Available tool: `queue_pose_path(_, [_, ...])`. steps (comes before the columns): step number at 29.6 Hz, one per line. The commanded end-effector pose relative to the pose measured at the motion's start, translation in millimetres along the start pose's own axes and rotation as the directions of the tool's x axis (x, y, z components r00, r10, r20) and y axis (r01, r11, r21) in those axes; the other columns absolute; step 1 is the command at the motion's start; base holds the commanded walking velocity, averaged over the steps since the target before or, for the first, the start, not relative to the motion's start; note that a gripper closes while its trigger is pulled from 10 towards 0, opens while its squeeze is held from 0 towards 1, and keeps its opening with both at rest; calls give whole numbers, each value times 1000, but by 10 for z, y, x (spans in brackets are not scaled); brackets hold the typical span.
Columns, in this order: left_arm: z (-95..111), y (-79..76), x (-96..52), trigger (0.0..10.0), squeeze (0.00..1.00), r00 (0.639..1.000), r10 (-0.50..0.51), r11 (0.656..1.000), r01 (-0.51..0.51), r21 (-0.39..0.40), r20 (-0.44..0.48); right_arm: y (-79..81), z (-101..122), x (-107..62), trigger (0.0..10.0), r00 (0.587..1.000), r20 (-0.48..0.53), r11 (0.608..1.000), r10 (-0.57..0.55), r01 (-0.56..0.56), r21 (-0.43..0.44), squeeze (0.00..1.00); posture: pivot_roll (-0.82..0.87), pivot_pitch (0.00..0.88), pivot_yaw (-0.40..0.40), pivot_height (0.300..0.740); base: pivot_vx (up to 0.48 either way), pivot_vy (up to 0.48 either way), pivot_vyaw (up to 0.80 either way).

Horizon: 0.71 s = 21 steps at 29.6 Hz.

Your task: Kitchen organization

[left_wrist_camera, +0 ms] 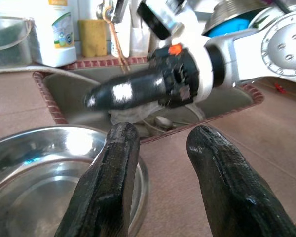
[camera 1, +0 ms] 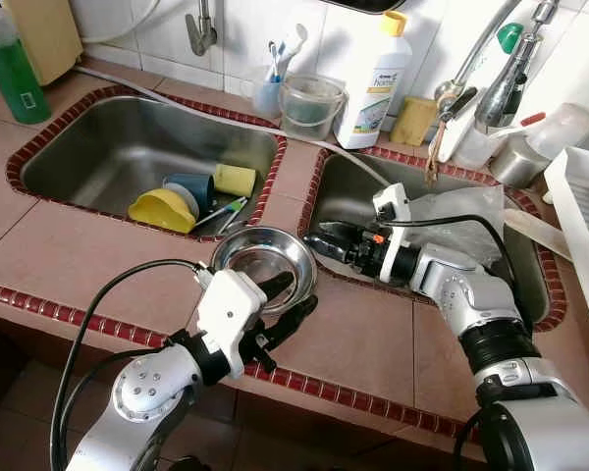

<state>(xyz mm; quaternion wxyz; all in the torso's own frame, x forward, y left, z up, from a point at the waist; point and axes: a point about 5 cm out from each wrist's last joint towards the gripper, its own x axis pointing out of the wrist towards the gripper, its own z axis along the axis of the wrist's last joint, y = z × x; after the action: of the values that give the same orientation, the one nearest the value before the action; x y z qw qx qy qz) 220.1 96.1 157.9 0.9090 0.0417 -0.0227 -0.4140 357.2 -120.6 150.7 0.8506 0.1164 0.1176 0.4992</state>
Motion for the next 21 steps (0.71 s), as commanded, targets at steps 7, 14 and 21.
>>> queue_pose_path(7, [72,-106,25,10000,0,999,-39,999,39,-4,26,-42,-58,-44,10000,992,-129,1000,3,-6,-23,0,53,123,-147,740,0,0,0])
queue_pose_path(14, [79,-136,33,10000,0,999,-35,999,35,-14,31,-4,-96,0,10000,988,-149,999,47,-47,3,0,55,131,-153,740,0,0,0])
queue_pose_path(21, [100,-194,21,10000,0,998,-52,998,53,-23,31,14,-80,75,10000,989,-133,997,71,-67,40,0,62,137,-159,740,0,0,0])
